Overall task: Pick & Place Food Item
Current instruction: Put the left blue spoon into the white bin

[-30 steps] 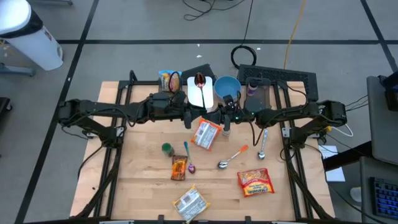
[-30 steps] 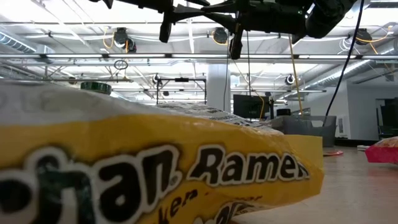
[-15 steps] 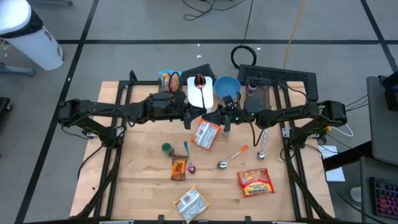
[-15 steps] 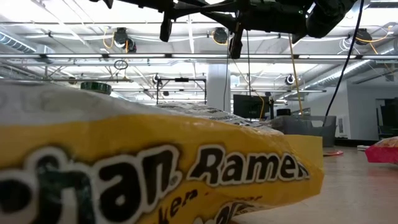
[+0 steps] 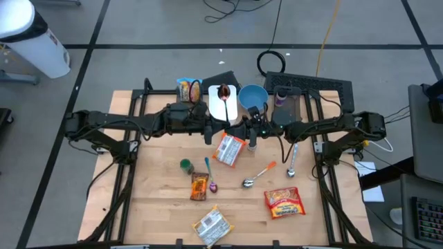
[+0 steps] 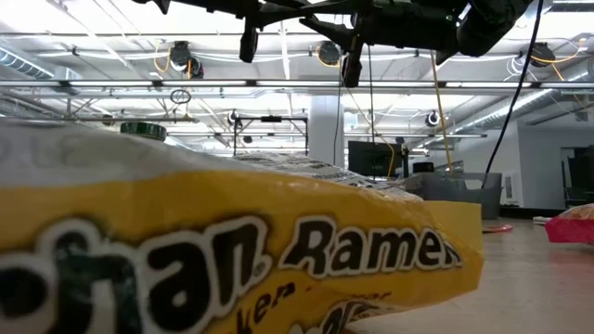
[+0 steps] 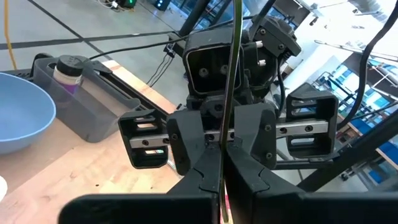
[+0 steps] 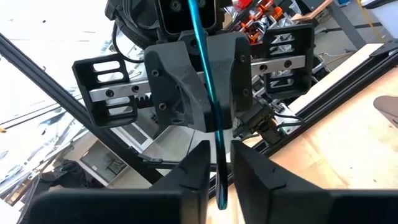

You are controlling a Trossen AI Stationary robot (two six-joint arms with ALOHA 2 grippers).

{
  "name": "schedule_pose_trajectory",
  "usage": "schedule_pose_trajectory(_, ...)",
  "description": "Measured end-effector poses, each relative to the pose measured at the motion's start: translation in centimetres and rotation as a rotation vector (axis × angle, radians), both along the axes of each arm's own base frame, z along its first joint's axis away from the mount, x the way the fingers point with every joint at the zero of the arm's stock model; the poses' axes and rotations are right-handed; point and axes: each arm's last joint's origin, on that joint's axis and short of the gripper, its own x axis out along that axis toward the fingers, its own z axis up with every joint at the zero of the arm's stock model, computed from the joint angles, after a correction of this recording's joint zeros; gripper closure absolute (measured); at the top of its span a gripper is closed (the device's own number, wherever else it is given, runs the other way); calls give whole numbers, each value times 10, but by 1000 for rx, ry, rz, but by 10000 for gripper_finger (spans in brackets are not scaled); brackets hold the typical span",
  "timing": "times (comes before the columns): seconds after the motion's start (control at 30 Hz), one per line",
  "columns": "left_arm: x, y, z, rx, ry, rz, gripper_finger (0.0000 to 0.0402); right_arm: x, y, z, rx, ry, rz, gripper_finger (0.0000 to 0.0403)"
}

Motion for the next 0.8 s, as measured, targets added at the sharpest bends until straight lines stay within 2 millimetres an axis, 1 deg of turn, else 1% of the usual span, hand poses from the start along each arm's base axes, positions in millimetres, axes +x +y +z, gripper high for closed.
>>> schedule_pose_trajectory(0.23,0,1,0,1,-1,1,396,0,0,0,-1,-4,0,268)
schedule_pose_trajectory(0.5,-1,8,0,-4,-4,-16,396,0,-2,0,24,-2,-4,188)
schedule_pose_trajectory(0.63,-1,9,0,-6,-5,-34,396,-1,-8,0,34,-2,-17,160)
schedule_pose_trajectory(0.8,-1,9,0,-6,-5,-52,396,-3,-16,0,41,0,4,138)
